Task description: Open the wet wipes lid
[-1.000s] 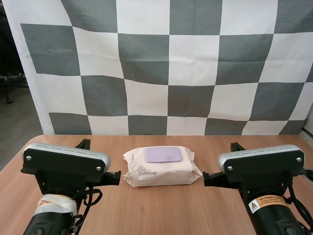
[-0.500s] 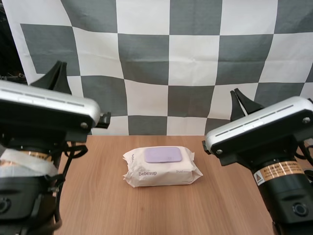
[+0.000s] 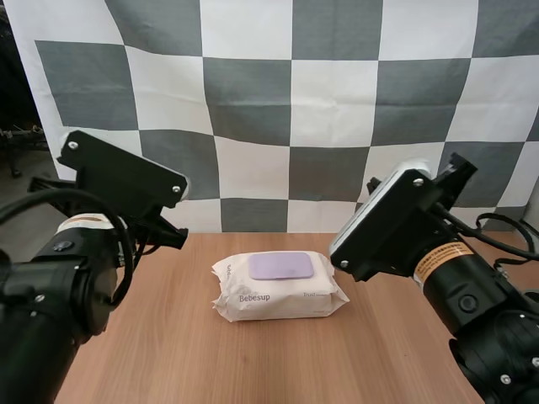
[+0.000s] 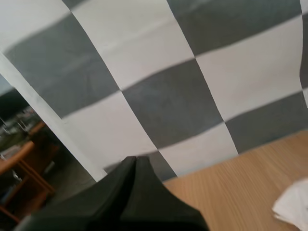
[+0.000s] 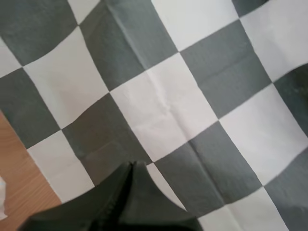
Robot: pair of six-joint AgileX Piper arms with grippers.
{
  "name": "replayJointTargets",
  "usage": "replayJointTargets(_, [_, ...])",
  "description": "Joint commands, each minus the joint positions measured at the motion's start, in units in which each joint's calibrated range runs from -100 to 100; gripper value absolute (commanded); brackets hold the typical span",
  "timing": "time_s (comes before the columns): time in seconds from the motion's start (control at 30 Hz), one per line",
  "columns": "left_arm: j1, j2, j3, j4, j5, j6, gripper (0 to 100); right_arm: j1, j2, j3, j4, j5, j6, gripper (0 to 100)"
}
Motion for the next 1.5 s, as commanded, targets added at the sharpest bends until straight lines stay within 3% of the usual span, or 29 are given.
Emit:
replayJointTargets(0.0, [0.00,7.0,0.0,-1.4,2.7,0.2,0,0.0,6.6,-0.1,-2.4,0.5,0.6,0])
replayJointTargets(0.3, [-0.08,16.1,0.0,-2.4,2.6,4.6,0,1.5,23.7,-0.4,-4.8,-13.6,0.4,0])
replayJointTargets(0.43, [-0.15,19.4,0.0,-5.1,-3.9,4.6,0,4.4,28.7,-2.5,-2.6,-6.1,1.1,0])
replayJointTargets(0.5, [-0.84,21.4,0.0,-5.2,-4.8,4.9,0,6.0,30.2,-3.9,-0.5,-2.1,1.1,0])
replayJointTargets(0.63, [-3.18,25.8,0.0,-5.2,-5.1,4.9,0,9.9,30.7,-7.3,3.2,4.2,1.1,0])
replayJointTargets(0.83, [-8.26,30.1,0.0,-5.6,-5.5,4.1,0,15.4,30.8,-11.0,7.0,22.0,1.1,0])
replayJointTargets(0.97, [-11.33,30.0,0.0,-6.3,-4.6,1.2,0,15.6,30.8,-11.4,7.2,23.3,1.1,0])
replayJointTargets(1.1, [-13.44,29.9,0.0,-6.8,-2.5,2.0,0,15.6,30.8,-11.4,7.2,23.3,1.1,0])
replayJointTargets(1.2, [-13.13,29.9,0.0,-6.8,0.2,3.3,0,15.6,30.8,-11.4,7.2,24.2,1.1,0])
replayJointTargets(1.3, [-11.79,29.3,1.6,-8.9,-4.6,3.2,0,15.6,30.8,-11.4,7.2,24.2,1.1,0])
replayJointTargets(1.4, [-11.16,27.6,4.7,-8.8,-20.1,-0.1,0,15.6,30.8,-11.4,7.2,24.2,1.1,0])
replayJointTargets(1.47, [-11.16,26.3,7.4,-4.8,-31.6,-5.6,0,15.6,30.8,-11.4,7.2,24.2,1.1,0])
